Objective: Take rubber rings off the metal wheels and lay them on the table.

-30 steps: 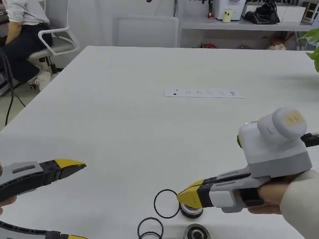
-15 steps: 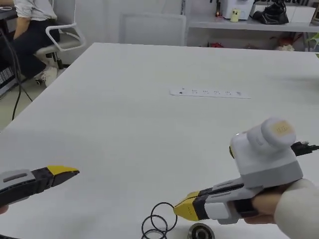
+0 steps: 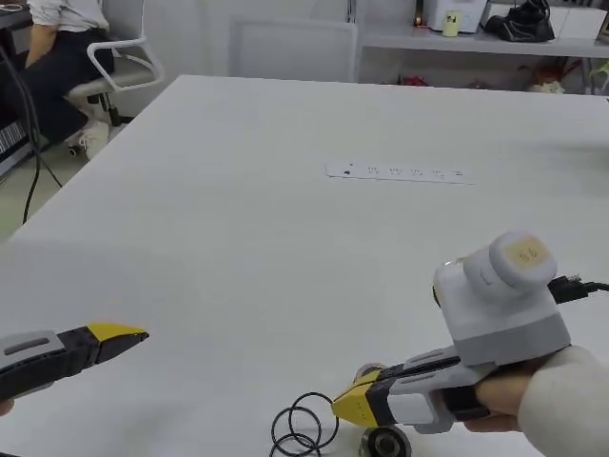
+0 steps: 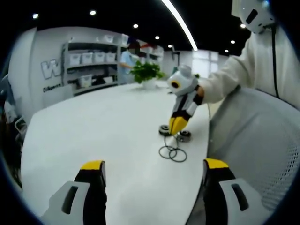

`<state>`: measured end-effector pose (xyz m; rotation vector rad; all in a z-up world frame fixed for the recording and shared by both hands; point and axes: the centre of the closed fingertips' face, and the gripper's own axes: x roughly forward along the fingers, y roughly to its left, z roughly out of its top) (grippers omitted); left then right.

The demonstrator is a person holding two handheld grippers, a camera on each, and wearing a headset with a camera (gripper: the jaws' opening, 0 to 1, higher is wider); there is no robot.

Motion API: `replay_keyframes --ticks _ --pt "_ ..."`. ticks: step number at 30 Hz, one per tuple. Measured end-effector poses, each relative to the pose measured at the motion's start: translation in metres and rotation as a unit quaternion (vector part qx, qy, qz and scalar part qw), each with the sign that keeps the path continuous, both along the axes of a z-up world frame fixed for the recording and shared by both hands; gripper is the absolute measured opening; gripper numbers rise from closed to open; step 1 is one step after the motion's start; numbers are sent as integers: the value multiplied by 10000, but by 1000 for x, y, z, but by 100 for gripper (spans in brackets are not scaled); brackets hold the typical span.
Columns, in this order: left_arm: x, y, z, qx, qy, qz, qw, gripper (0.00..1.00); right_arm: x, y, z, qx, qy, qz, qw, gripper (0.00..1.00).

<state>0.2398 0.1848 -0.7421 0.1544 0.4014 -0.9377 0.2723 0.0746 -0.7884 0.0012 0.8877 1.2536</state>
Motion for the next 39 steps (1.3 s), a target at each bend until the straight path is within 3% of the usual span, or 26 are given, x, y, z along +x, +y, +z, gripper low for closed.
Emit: replay_keyframes --ticks 39 --pt "3 3 -1 -6 25 41 10000 85 11 -7 -4 -208 -280 -103 9993 3"
